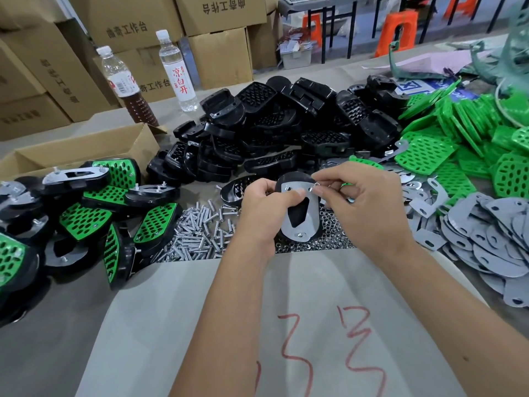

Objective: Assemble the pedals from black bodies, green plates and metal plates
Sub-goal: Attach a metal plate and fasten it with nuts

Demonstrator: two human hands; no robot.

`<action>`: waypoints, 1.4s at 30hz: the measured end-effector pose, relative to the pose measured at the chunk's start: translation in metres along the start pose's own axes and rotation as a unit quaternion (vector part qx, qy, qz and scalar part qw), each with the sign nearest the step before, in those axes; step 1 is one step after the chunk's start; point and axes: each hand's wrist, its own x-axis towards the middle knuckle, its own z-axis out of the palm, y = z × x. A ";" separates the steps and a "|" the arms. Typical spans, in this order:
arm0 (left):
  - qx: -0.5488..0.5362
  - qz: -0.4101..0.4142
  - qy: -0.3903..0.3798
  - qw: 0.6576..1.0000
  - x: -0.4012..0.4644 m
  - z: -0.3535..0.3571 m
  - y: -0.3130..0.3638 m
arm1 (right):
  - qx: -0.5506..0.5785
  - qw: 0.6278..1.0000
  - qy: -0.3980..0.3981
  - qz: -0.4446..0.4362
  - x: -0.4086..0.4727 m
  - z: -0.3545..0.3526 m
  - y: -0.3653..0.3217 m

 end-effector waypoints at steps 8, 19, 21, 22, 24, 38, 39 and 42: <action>0.001 0.009 -0.005 1.000 0.000 0.002 -0.002 | 0.050 0.998 -0.027 0.033 0.001 0.000 -0.002; 0.005 0.011 -0.018 1.000 0.000 0.001 -0.003 | 0.101 0.993 -0.033 0.056 0.001 0.001 0.000; 0.005 0.013 -0.017 1.000 0.000 0.001 -0.003 | 0.099 0.993 -0.034 0.056 0.000 0.001 0.000; 0.003 0.013 -0.017 1.000 0.000 0.001 -0.003 | 0.095 0.993 -0.036 0.054 0.000 0.001 0.000; -0.001 0.013 -0.018 1.000 0.000 0.001 -0.003 | 0.082 0.994 -0.037 0.054 0.001 0.000 0.001; -0.023 0.015 -0.043 0.999 0.002 -0.001 -0.006 | 0.096 0.994 -0.026 0.042 0.001 -0.002 0.005; -0.025 0.015 -0.043 0.999 0.002 -0.001 -0.006 | 0.100 0.994 -0.028 0.041 0.001 -0.002 0.004; -0.030 0.015 -0.046 0.998 0.001 -0.002 -0.005 | 0.120 0.991 -0.030 0.046 0.000 -0.001 0.002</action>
